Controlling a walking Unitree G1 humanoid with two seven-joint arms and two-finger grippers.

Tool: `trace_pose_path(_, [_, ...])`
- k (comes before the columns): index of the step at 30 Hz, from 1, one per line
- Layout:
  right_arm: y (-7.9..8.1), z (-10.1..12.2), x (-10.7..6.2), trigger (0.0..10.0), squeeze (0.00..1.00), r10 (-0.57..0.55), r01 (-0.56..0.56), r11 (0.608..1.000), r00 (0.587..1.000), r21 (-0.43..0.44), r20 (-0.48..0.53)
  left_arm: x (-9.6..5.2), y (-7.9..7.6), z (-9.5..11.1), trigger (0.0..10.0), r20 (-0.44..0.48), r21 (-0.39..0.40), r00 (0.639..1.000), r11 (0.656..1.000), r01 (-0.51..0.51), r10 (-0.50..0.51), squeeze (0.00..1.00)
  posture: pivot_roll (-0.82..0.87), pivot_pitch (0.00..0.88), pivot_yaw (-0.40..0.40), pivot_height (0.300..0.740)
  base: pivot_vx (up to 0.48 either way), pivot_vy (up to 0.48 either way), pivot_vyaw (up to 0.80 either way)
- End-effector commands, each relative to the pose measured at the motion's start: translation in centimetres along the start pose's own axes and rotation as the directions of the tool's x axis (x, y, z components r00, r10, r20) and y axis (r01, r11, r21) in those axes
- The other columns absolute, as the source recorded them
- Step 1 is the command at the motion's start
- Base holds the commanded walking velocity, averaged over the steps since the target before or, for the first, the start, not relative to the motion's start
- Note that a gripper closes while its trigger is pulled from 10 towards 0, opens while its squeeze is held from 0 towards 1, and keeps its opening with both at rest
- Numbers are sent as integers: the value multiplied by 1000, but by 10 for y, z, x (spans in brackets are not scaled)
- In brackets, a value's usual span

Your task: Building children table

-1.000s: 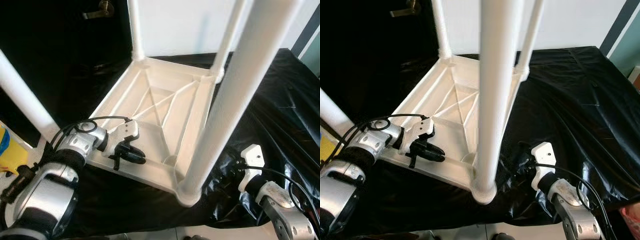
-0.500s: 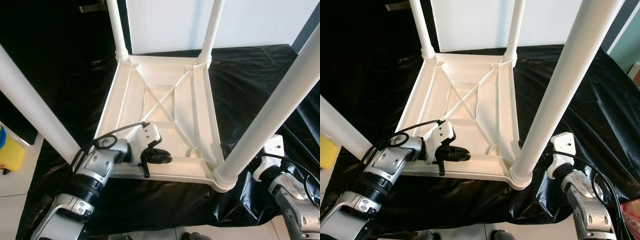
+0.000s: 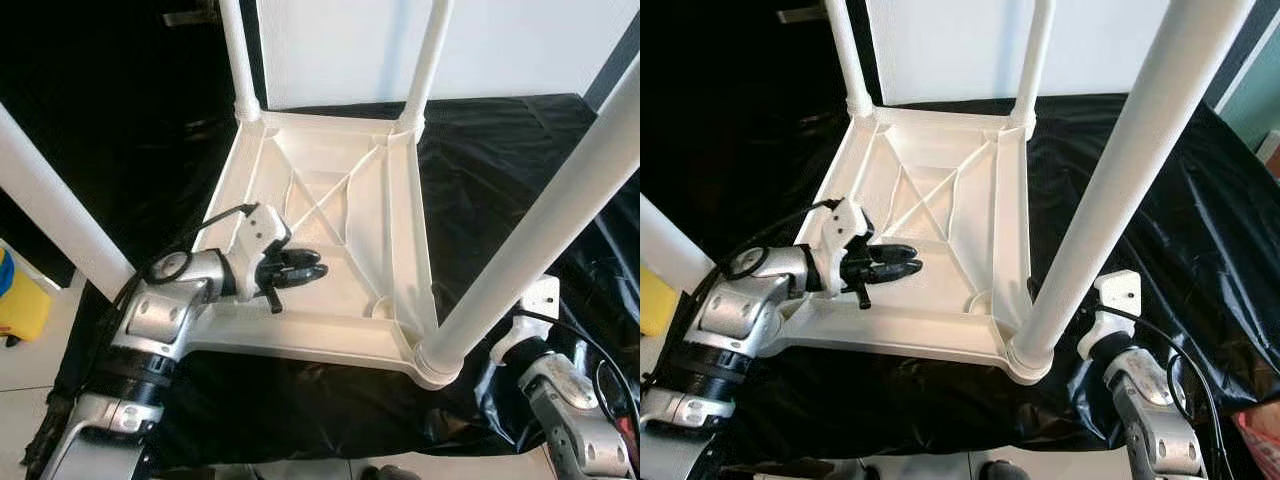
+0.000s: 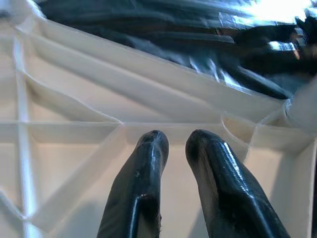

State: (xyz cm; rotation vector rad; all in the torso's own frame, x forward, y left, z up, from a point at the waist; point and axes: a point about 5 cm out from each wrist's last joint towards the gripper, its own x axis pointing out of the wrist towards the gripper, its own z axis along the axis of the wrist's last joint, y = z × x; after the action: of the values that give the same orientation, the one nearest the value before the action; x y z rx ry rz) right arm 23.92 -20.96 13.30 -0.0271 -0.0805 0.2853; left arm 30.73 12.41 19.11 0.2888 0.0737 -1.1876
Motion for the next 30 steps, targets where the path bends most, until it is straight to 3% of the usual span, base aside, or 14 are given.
trace_pose_path(1, [-5, -1, -6, 10000, 0, -53, 53, 999, 999, 6, 6, -21, 8, 7, 10000, 25, 0, 993, 994, -112, 112, 0, -8, 87, 12, 740, 0, 0, 0])
trace_pose_path(3, [-5, -1, -6, 10000, 0, -53, 53, 999, 999, 6, 6, -21, 8, 7, 10000, 25, 0, 993, 994, -112, 112, 0, -8, 87, 12, 740, 0, 0, 0])
trace_pose_path(7, [-8, -2, -9, 10000, 0, -121, 121, 992, 992, 25, 16, -35, 8, 8, 10000, 70, -29, 971, 973, -228, 230, 0, -7, 83, 12, 740, 0, 0, 0])
trace_pose_path(9, [-9, 1, -17, 10000, 0, -186, 185, 982, 980, 21, 70, -62, -2, 1, 10000, 152, -145, 919, 928, -343, 364, 0, -7, 76, 7, 740, 0, 0, 0])
trace_pose_path(12, [-8, 2, -21, 10000, 0, -187, 185, 982, 979, 25, 85, -69, -7, -2, 10000, 159, -172, 911, 920, -353, 380, 0, -6, 75, 7, 740, 0, 0, 0])
trace_pose_path(13, [-8, 2, -30, 10000, 0, -154, 149, 987, 984, 54, 92, -83, -17, -10, 10000, 156, -207, 901, 905, -371, 405, 0, 4, 74, -3, 740, 0, 0, 0])
trace_pose_path(17, [-8, 0, -37, 10000, 0, -91, 84, 992, 993, 89, 71, -92, -23, -14, 10000, 160, -248, 893, 893, -376, 420, 0, 9, 74, -9, 740, 0, 0, 0])
trace_pose_path(19, [-9, -1, -43, 10000, 0, 13, -15, 997, 999, 72, 33, -104, -29, -18, 10000, 161, -281, 878, 874, -397, 451, 0, 11, 75, -12, 740, 0, 0, 0])
trace_pose_path(23, [-8, -1, -43, 10000, 0, 49, -51, 996, 998, 74, 26, -111, -28, -20, 10000, 150, -272, 853, 850, -450, 500, 0, 10, 74, -14, 740, 0, 0, 0])
trace_pose_path(24, [-7, 0, -44, 10000, 0, 74, -75, 994, 997, 74, 22, -116, -26, -21, 10000, 146, -303, 836, 829, -471, 528, 0, 10, 72, -15, 740, 0, 0, 0])
trace_pose_path(25, [-7, 0, -44, 10000, 0, 74, -75, 994, 997, 74, 22, -116, -26, -21, 10000, 146, -303, 836, 829, -471, 528, 0, 10, 72, -15, 740, 0, 0, 0])
trace_pose_path(26, [-6, 0, -44, 10000, 0, 96, -97, 993, 995, 73, 16, -123, -27, -24, 10000, 138, -332, 814, 801, -498, 563, 0, 11, 70, -15, 740, 0, 0, 0])
trace_pose_path(30, [-2, 1, -47, 10000, 0, 166, -165, 983, 986, 81, 5, -131, -42, -35, 10000, 111, -382, 821, 787, -484, 559, 0, 12, 71, -17, 740, 0, 0, 0])
